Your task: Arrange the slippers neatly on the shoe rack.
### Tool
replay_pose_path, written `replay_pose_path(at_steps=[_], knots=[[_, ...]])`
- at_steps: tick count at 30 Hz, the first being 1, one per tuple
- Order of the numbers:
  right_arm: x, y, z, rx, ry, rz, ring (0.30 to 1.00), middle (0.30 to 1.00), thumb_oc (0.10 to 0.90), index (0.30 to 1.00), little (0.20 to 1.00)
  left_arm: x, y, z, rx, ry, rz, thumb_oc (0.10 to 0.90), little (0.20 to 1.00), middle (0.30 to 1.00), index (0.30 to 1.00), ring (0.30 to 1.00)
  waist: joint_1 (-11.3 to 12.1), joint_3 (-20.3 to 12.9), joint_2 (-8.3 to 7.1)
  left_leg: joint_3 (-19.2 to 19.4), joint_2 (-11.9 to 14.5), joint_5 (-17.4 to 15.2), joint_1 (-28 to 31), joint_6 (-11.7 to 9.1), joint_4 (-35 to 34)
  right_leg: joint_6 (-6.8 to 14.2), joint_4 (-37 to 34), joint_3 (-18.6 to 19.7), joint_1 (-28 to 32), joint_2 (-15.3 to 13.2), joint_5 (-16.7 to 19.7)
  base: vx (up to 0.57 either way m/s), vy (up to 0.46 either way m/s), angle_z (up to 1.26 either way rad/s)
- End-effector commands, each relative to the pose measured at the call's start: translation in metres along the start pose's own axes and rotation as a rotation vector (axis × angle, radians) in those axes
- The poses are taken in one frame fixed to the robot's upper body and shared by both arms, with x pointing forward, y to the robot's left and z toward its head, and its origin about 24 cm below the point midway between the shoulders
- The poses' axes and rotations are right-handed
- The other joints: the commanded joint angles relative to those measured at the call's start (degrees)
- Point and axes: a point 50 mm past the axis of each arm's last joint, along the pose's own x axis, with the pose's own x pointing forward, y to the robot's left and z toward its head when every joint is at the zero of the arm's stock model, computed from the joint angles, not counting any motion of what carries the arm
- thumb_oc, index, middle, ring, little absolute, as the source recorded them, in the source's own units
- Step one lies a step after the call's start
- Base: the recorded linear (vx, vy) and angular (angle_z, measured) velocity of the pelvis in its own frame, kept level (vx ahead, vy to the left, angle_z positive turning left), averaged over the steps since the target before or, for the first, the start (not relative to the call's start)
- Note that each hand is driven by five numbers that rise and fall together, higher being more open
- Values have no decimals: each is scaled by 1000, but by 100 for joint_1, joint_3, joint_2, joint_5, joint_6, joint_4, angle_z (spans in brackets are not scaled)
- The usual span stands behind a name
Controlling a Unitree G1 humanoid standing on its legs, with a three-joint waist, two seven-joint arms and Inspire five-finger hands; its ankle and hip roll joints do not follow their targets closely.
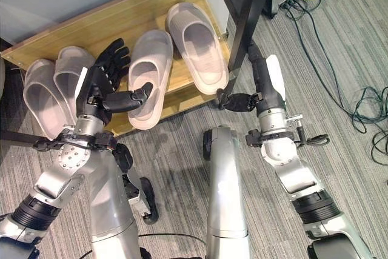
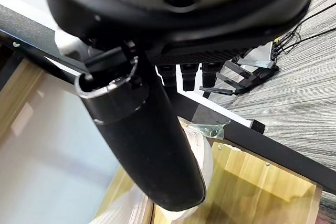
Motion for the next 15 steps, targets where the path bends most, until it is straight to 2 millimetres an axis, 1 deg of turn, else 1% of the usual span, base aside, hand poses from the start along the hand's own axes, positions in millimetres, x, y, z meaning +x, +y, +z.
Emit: replay_pose_path(at_steps=[1, 4, 5, 9, 10, 11, 15], knots=[[12, -11, 78, 6, -400, -6, 900, 900, 800, 900, 900, 18, -14, 60, -59, -322, -36, 800, 900, 900, 900, 900, 108, -173, -121, 82, -690, -105, -422, 350, -137, -319, 217, 185, 337, -673, -1085, 0, 0, 0], [12, -12, 78, 7, -401, -7, 900, 900, 800, 900, 900, 19, -8, 62, -28, -333, -15, 800, 900, 900, 900, 900, 112, -173, -141, 86, -701, -97, -422, 337, -146, -337, 224, 222, 337, -675, -1090, -4, -11, 1], [12, -13, 79, 14, -405, -11, 900, 900, 800, 900, 900, 20, -3, 63, -2, -341, 2, 800, 900, 900, 900, 900, 135, -173, -166, 90, -719, -88, -422, 303, -161, -349, 222, 242, 337, -664, -1069, -20, -52, 5], [11, -15, 78, 4, -405, -3, 900, 900, 800, 900, 900, 19, 11, 69, 61, -368, 41, 800, 900, 900, 900, 900, 152, -173, -236, 137, -755, -55, -422, 270, -220, -407, 293, 297, 337, -669, -1121, -21, -68, 9], [10, -15, 78, 4, -405, 8, 900, 900, 800, 900, 900, 18, 19, 73, 112, -389, 60, 800, 900, 900, 900, 900, 180, -173, -258, 148, -767, -38, -422, 254, -247, -428, 316, 299, 337, -676, -1136, -15, -59, 19], [10, -15, 78, 7, -406, 9, 900, 900, 800, 900, 900, 17, 20, 73, 114, -389, 62, 800, 900, 900, 900, 900, 168, -173, -270, 150, -770, -34, -422, 251, -249, -430, 318, 302, 337, -679, -1137, -16, -57, 17], [7, -15, 79, -2, -425, 47, 900, 900, 800, 900, 900, 14, 35, 85, 271, -464, 111, 800, 900, 900, 900, 900, 209, -173, -303, 135, -795, -32, -422, 206, -271, -481, 360, 297, 337, -690, -1145, -10, -48, 7]])
